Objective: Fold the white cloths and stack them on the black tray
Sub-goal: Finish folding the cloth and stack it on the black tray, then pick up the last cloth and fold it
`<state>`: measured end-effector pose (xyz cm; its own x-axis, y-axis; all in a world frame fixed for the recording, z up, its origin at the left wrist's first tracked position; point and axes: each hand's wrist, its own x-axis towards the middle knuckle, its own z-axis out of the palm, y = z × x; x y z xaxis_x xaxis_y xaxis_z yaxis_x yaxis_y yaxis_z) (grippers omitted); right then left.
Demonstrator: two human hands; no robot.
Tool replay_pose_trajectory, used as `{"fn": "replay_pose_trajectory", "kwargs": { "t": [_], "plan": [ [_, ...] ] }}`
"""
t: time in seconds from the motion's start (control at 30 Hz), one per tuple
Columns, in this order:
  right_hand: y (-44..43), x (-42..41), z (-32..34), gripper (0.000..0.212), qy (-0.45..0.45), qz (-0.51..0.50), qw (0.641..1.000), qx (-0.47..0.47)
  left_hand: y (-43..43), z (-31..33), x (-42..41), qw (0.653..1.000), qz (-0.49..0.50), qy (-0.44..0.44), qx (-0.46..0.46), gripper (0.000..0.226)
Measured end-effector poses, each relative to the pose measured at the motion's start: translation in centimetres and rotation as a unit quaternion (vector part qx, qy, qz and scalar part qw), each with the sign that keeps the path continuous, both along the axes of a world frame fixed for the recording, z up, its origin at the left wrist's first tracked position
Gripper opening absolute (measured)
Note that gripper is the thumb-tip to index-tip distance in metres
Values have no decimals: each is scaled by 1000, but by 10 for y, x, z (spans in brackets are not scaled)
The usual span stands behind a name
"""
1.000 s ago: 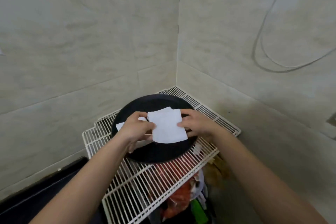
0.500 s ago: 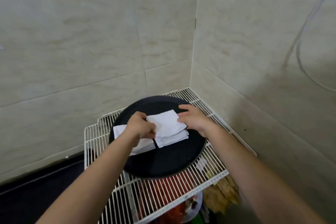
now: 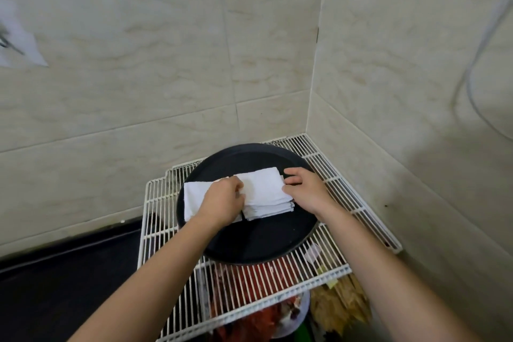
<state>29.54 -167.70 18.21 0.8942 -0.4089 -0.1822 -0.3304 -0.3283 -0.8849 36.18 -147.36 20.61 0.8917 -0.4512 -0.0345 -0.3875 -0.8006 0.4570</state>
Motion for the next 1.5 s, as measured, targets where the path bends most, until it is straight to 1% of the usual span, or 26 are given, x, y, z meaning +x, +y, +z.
{"fn": "replay_pose_trajectory", "kwargs": {
  "t": [0.07, 0.13, 0.2, 0.27, 0.33, 0.37, 0.43, 0.5, 0.57, 0.63, 0.73, 0.83, 0.97, 1.07, 1.2, 1.3, 1.4, 1.5],
  "plan": [
    [0, -4, 0, 46, -6, -4, 1000, 18, 1, -1, 0, 1000, 5, -6, 1, 29],
    [1, -8, 4, 43, -20, -10, 1000, 6, 7, 2, 0, 1000, 3, -21, -8, 32],
    [3, -13, 15, 42, -48, -17, 997, -53, 17, 12, -2, 997, 3, -64, -47, 33],
    [8, -18, 29, 44, -87, -28, 987, -131, 32, 23, -8, 986, 1, -147, -78, 35],
    [19, -21, 40, 49, -127, -29, 968, -213, 54, 32, -18, 972, 19, -224, -71, 41],
    [29, -21, 45, 52, -146, -23, 959, -241, 70, 34, -25, 966, 36, -248, -59, 46],
    [57, -17, 50, 58, -173, 3, 947, -272, 106, 34, -38, 960, 71, -269, -34, 56],
    [100, -7, 49, 62, -191, 58, 934, -297, 153, 24, -52, 957, 109, -267, 3, 63],
    [146, 3, 41, 65, -204, 122, 912, -334, 200, 11, -69, 953, 150, -258, 51, 68],
    [188, 11, 34, 67, -201, 185, 896, -351, 242, 0, -86, 949, 184, -237, 92, 71],
    [275, 14, 28, 71, -227, 268, 860, -371, 327, -8, -118, 930, 263, -214, 139, 74],
    [353, 12, 28, 75, -232, 316, 838, -379, 402, -5, -148, 907, 330, -198, 171, 76],
    [474, 0, 27, 77, -257, 372, 806, -382, 513, -4, -196, 877, 405, -181, 185, 79],
    [566, -15, 18, 77, -255, 397, 795, -380, 595, -10, -234, 858, 443, -173, 193, 79],
    [688, -41, 9, 76, -241, 432, 792, -357, 699, -11, -280, 847, 463, -162, 203, 79],
    [776, -61, 3, 76, -239, 472, 779, -337, 770, -13, -312, 838, 485, -151, 200, 78],
    [842, -77, -4, 75, -236, 503, 770, -313, 826, -17, -331, 825, 508, -145, 204, 79],
    [891, -86, -17, 75, -236, 526, 756, -310, 868, -29, -337, 821, 520, -126, 199, 79]
  ]
}}
